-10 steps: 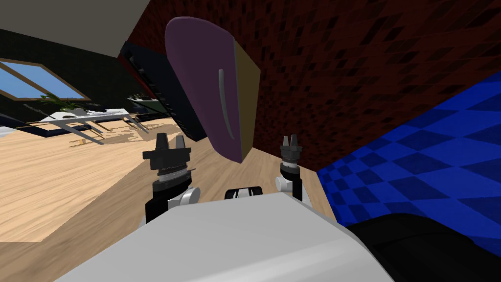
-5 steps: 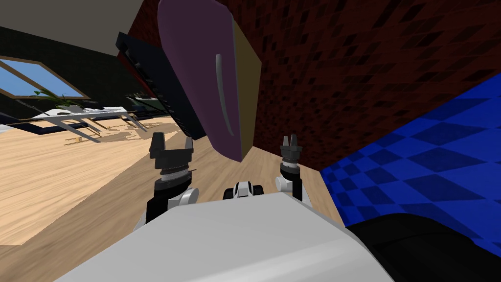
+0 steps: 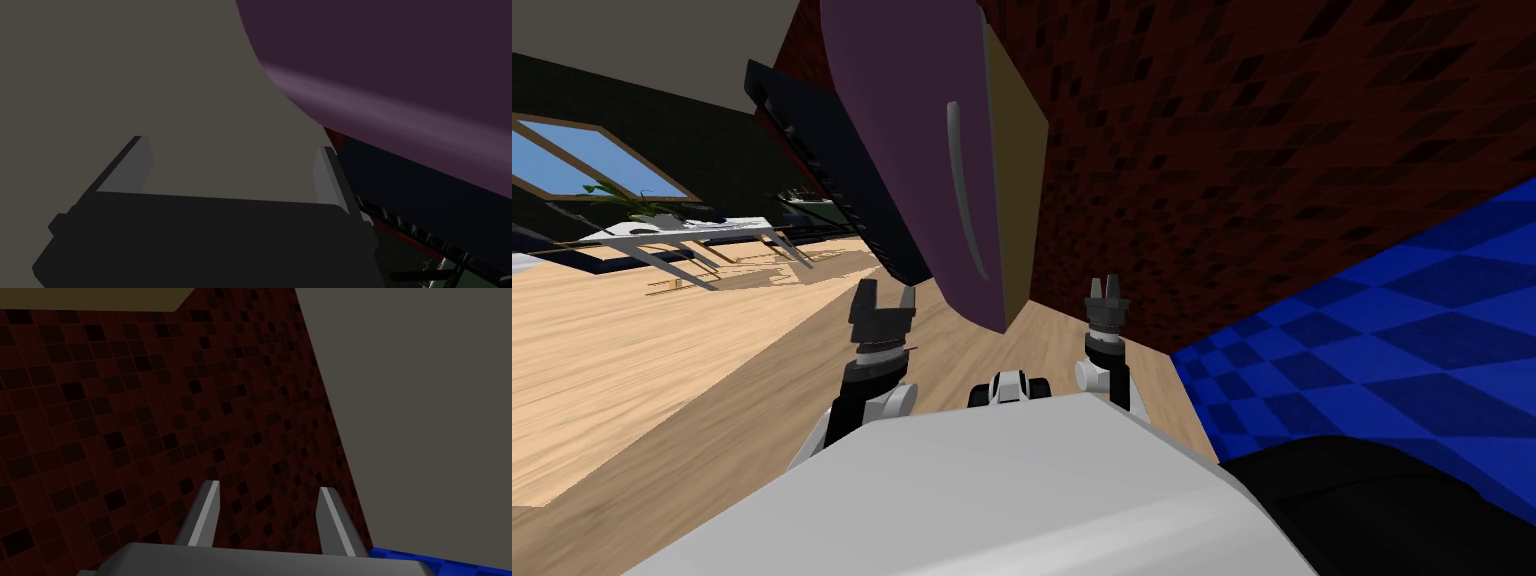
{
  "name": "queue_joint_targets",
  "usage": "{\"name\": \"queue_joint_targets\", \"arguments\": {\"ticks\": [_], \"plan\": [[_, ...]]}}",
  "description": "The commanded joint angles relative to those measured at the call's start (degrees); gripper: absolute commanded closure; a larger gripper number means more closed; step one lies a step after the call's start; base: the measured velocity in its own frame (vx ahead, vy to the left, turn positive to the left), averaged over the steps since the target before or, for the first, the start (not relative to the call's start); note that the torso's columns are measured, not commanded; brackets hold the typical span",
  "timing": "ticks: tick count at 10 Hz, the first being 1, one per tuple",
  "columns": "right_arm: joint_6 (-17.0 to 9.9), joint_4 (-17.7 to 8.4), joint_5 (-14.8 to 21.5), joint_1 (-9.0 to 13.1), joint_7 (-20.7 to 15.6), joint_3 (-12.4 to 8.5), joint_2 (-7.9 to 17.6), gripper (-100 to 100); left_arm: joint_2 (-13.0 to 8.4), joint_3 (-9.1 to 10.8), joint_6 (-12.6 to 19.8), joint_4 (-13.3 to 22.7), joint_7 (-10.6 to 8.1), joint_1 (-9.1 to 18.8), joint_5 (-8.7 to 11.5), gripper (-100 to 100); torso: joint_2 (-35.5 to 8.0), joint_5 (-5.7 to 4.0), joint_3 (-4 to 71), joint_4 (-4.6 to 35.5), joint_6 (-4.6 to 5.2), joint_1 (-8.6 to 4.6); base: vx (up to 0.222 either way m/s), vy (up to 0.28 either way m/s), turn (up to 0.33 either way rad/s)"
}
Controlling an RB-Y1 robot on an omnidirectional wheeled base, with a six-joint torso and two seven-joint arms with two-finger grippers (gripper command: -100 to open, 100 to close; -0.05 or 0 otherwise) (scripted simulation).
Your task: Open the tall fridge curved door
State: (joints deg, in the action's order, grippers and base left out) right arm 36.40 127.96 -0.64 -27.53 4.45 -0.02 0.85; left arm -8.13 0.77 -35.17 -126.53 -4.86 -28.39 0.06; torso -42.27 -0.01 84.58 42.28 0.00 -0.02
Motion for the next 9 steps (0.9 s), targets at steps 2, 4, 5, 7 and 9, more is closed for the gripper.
{"name": "queue_joint_targets", "arguments": {"ticks": [2, 4, 5, 7, 9], "plan": [[0.0, 0.0, 0.0, 0.0, 0.0, 0.0, 0.0, 0, -1.44, 0.77, -1.92, 6.19, 2.42, 2.12, -1.08, -100, 0.04, 0.0, 0.03, -0.01, 0.0, -0.01, 0.121, -0.045, 0.026], [0.0, 0.0, 0.0, 0.0, 0.0, 0.0, 0.0, 0, -1.87, 1.08, -2.53, 8.45, 3.09, 2.78, -1.36, -100, 0.02, 0.01, 0.02, -0.01, 0.0, 0.04, 0.102, -0.035, 0.021], [0.0, 0.0, 0.0, 0.0, 0.0, 0.0, 0.0, 0, -2.29, 1.4, -3.17, 10.54, 3.78, 3.47, -1.65, -100, -0.14, 0.02, -0.07, 0.03, 0.0, 0.08, 0.063, -0.026, 0.021], [0.0, 0.0, 0.0, 0.0, 0.0, 0.0, 0.0, 0, -3.06, 2.08, -4.5, 14.07, 5.24, 4.92, -2.27, -100, -0.03, 0.01, -0.03, 0.02, 0.0, 0.04, 0.1, -0.031, 0.033], [0.0, 0.0, 0.0, 0.0, 0.0, 0.0, 0.0, 0, -3.38, 2.44, -5.2, 17.26, 6.0, 5.69, -2.6, -100, 0.01, -0.01, 0.02, -0.01, 0.0, -0.01, 0.088, -0.038, 0.016]]}}
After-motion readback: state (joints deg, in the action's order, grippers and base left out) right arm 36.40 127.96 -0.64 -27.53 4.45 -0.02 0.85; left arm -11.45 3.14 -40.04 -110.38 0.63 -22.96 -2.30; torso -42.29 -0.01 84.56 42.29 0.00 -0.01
